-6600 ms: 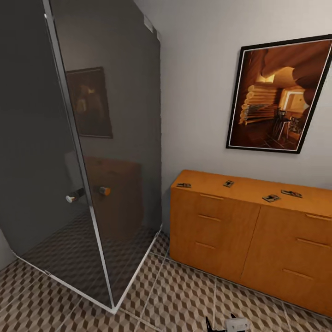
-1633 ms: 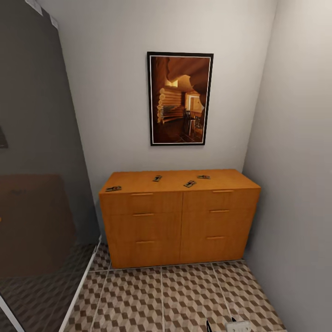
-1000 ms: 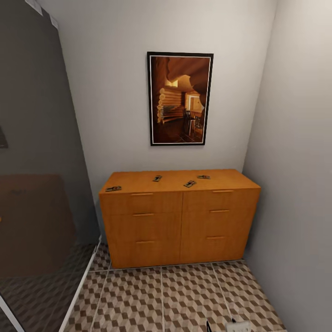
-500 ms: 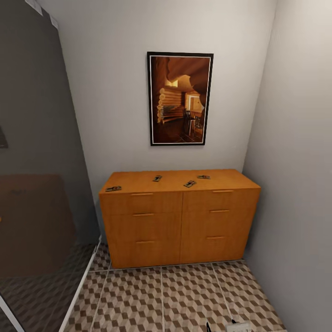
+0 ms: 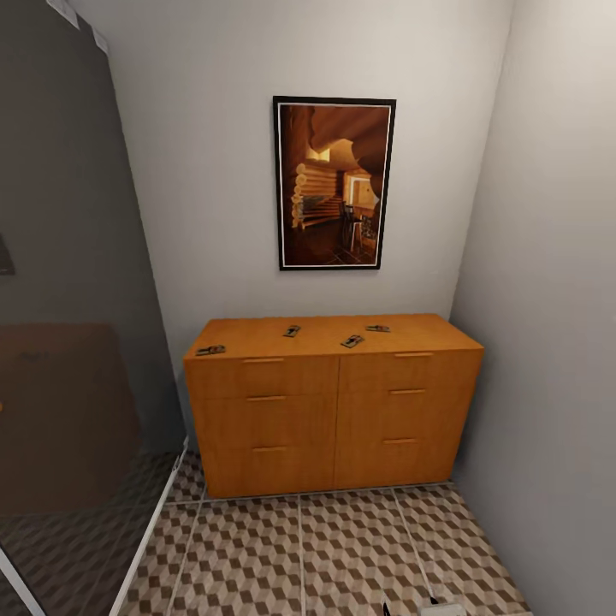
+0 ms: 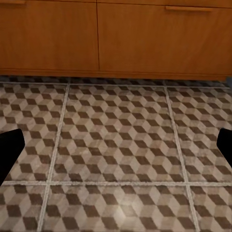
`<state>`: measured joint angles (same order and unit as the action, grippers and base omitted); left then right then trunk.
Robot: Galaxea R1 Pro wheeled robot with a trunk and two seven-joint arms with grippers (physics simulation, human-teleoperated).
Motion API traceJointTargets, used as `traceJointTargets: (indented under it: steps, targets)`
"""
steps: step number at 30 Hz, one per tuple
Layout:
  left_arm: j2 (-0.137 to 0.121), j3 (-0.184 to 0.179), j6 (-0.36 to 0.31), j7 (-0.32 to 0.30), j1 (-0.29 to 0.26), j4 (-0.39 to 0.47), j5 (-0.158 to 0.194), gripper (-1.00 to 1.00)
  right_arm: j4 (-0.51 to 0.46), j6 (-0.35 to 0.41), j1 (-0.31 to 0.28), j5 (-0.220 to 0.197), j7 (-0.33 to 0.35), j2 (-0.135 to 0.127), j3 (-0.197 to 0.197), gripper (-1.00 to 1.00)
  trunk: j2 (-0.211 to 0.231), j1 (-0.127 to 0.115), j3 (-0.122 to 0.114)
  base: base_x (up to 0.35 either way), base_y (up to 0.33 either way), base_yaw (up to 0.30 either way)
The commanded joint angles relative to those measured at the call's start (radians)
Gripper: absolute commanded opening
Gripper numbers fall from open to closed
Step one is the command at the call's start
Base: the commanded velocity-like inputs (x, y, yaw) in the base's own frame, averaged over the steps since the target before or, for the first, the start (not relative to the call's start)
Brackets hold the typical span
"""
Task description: Take the four mousetraps from the cabinet in the bathroom and place them on the bathroom floor. Make sure all four end up on the same floor surface, and ensure that at least two of them are either under or directly next to the same bathroom sink.
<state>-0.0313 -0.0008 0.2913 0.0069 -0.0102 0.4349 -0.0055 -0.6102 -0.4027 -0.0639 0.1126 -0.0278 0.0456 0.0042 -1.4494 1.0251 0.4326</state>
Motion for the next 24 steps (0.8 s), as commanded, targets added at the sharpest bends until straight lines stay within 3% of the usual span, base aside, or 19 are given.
traceJointTargets:
  steps: [1, 24]
  targets:
    - [0.000, 0.000, 0.003, 0.001, -0.001, -0.001, -0.001, 1.00, 0.001, -0.002, -0.001, 0.009, -0.003, 0.000, -0.001, 1.00, -0.001, 0.000, 0.001, 0.000, 0.000, 0.000]
    - [0.001, -0.001, 0.003, 0.001, -0.001, -0.001, -0.001, 1.00, 0.001, -0.002, -0.001, 0.010, -0.003, 0.000, -0.001, 1.00, -0.001, 0.000, 0.001, 0.000, 0.000, 0.000]
